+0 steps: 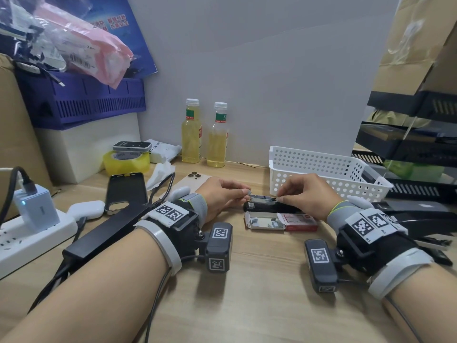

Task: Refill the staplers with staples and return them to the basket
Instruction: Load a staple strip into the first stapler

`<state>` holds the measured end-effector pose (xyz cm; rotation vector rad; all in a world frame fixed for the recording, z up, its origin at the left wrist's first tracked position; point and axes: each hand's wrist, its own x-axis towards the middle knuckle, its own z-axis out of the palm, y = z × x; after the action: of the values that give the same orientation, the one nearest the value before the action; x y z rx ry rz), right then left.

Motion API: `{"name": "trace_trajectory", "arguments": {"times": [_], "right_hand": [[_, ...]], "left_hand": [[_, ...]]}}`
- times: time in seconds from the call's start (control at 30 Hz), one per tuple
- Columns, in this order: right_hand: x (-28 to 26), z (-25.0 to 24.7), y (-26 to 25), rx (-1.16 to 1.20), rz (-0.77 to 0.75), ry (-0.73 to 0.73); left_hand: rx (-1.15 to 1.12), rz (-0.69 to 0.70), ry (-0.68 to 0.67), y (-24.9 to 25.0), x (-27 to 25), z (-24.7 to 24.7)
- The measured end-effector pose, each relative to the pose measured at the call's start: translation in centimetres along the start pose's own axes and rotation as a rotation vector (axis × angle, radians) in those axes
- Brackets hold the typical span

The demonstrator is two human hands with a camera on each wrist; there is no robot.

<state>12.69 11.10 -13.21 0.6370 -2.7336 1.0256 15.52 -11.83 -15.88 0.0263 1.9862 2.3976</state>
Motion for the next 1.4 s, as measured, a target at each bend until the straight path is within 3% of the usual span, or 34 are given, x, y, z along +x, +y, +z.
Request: {"name": "trace_trajectory", "arguments": {"times": [1.0, 1.4], "right_hand": [[-0.1, 0.36, -0.88, -0.167, 0.027, 0.045], [-0.05, 0.43, -0.73, -0.078, 0.051, 0.069]], "left_hand": [[-0.003, -0.006, 0.005, -0.18, 0.16, -0.09], [-0.013, -0.01, 0.0, -0.13, 0.14, -0.11]]}}
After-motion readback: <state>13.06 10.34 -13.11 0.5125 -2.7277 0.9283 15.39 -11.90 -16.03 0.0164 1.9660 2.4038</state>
